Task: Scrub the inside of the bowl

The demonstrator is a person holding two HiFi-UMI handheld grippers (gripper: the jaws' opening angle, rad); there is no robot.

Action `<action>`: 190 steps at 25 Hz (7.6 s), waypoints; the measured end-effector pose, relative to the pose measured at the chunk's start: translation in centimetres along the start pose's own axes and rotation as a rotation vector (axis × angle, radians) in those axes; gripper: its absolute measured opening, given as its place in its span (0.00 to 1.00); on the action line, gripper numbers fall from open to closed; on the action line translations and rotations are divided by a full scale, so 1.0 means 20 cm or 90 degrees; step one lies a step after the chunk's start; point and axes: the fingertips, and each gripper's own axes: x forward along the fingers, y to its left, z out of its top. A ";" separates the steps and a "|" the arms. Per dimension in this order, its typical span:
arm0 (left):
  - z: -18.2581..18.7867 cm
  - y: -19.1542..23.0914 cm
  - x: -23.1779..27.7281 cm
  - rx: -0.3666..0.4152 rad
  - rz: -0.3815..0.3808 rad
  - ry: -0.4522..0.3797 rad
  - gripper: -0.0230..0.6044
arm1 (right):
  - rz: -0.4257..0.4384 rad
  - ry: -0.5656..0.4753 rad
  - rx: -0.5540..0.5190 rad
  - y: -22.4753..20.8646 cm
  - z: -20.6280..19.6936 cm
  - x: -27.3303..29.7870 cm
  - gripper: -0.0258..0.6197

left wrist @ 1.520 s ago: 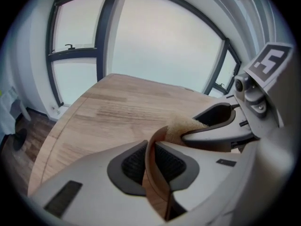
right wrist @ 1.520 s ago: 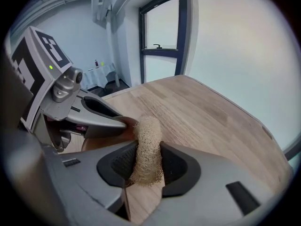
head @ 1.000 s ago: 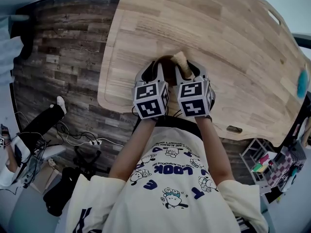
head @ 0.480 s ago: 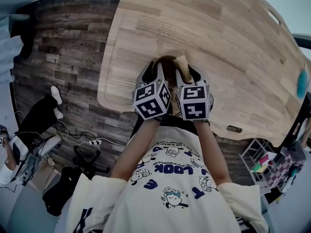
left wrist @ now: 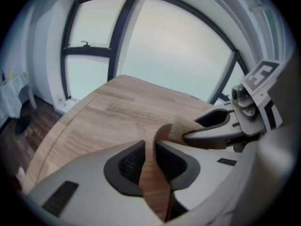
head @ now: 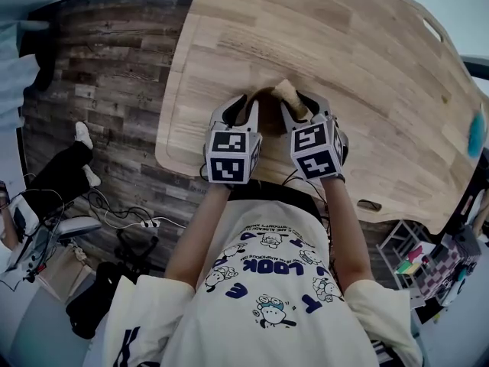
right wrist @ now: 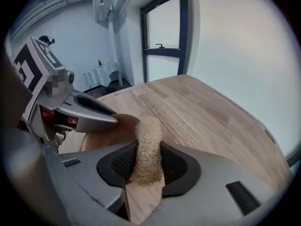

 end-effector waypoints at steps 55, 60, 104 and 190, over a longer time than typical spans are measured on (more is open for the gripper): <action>-0.01 0.08 0.08 -0.184 0.032 -0.012 0.11 | -0.040 -0.018 0.230 -0.03 -0.01 -0.01 0.24; -0.02 0.09 0.07 -0.183 0.037 -0.010 0.11 | -0.041 -0.020 0.237 0.00 -0.03 -0.02 0.24; -0.01 0.09 0.09 -0.132 0.043 0.008 0.09 | 0.018 -0.069 -0.038 0.19 0.21 -0.04 0.29; -0.03 0.05 0.10 -0.099 0.026 0.025 0.10 | -0.016 -0.042 0.035 0.12 0.15 -0.02 0.19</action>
